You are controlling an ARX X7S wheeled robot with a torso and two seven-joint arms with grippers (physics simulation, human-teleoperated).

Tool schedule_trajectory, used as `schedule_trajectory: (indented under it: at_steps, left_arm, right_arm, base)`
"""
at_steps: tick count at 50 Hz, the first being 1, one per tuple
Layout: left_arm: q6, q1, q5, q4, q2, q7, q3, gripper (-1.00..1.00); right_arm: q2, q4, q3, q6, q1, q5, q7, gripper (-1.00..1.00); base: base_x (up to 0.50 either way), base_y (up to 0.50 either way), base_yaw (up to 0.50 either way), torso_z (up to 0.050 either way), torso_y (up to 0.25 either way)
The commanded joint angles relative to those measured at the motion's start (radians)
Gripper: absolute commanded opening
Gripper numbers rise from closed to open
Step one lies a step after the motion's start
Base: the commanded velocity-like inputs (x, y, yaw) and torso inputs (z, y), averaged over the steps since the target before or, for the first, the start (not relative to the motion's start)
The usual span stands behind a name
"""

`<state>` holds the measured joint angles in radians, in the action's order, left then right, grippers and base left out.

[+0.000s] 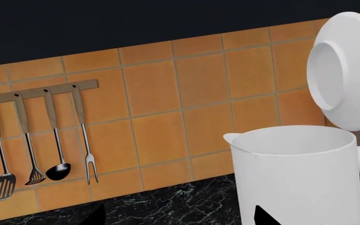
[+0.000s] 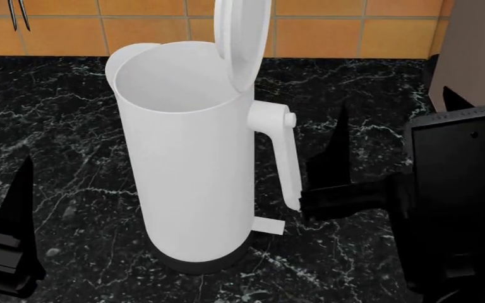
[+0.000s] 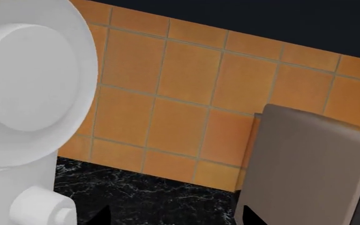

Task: Close the lid of the electric kettle.

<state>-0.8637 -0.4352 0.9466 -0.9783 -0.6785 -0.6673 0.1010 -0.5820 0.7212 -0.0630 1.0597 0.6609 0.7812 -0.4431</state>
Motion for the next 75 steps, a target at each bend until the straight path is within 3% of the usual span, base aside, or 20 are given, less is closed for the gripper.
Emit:
schedule_trajectory:
  at_steps: [1,15,30,49,75]
  left_arm:
    - [0.009,0.005,-0.002,0.006,-0.002,-0.006,0.010,1.00]
    - [0.033,0.022,-0.017,0.016,-0.009,0.004,0.018,1.00]
    - [0.051,0.036,-0.025,0.022,-0.018,0.006,0.020,1.00]
    - [0.076,0.067,-0.027,0.024,-0.036,0.004,0.009,1.00]
    - [0.089,0.077,-0.011,0.011,-0.058,-0.018,-0.003,1.00]
  right_arm:
    - [-0.004,-0.209,-0.047,0.013,0.199,-0.018,0.075,1.00]
    - [0.028,-0.376,-0.177,0.024,0.414,-0.082,0.134,1.00]
    - [0.088,-0.581,-0.286,-0.045,0.526,-0.170,0.189,1.00]
    - [0.161,-0.728,-0.360,-0.136,0.580,-0.218,0.246,1.00]
    - [0.201,-0.763,-0.359,-0.140,0.566,-0.183,0.265,1.00]
  base:
    - [0.00,0.00,0.00,0.000,0.000]
    - [0.00,0.00,0.00,0.000,0.000]
    - [0.00,0.00,0.00,0.000,0.000]
    - [0.00,0.00,0.00,0.000,0.000]
    - [0.00,0.00,0.00,0.000,0.000]
